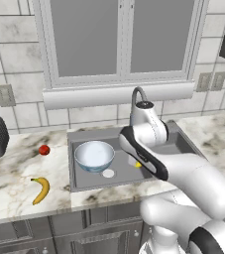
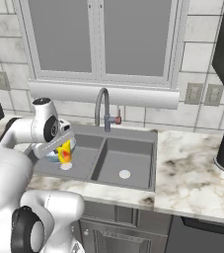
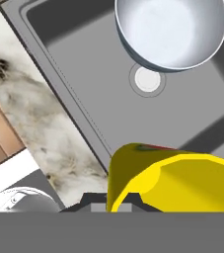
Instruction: Remove the banana and apple from the sink. Then move the bowl and cup from the counter to the sink for washing.
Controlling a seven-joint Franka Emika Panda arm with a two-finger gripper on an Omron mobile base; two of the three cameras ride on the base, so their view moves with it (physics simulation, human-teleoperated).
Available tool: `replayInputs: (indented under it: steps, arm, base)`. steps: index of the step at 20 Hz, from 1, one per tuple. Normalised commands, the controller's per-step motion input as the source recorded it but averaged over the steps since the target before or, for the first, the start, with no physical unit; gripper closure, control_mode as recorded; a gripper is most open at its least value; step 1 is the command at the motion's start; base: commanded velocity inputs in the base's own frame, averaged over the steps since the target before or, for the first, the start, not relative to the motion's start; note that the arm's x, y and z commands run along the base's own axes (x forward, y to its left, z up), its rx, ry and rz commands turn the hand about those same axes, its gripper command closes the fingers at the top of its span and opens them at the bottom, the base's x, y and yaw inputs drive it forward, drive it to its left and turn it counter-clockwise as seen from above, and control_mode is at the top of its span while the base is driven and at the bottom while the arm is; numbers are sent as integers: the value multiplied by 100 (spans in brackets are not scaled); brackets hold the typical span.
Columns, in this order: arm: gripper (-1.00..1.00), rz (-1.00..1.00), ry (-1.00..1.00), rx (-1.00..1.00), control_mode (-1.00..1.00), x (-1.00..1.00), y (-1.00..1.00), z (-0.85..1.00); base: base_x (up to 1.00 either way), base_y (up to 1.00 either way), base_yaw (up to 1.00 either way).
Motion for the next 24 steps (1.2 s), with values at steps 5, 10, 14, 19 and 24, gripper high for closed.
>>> replayInputs:
  steps: [5, 10, 14, 19, 24]
  arm:
    - [100, -3, 0, 0, -100, 19, 4, -1]
    - [100, -2, 0, 0, -100, 16, 1, -4]
    - [100, -2, 0, 0, -100, 12, 0, -7]
    - [100, -1, 0, 0, -100, 5, 0, -12]
    - [100, 0, 0, 0, -100, 0, 0, -14]
  base:
    - [0, 0, 0]
    - [0, 0, 0]
    - [0, 0, 0]
    - [0, 0, 0]
    - [0, 0, 0]
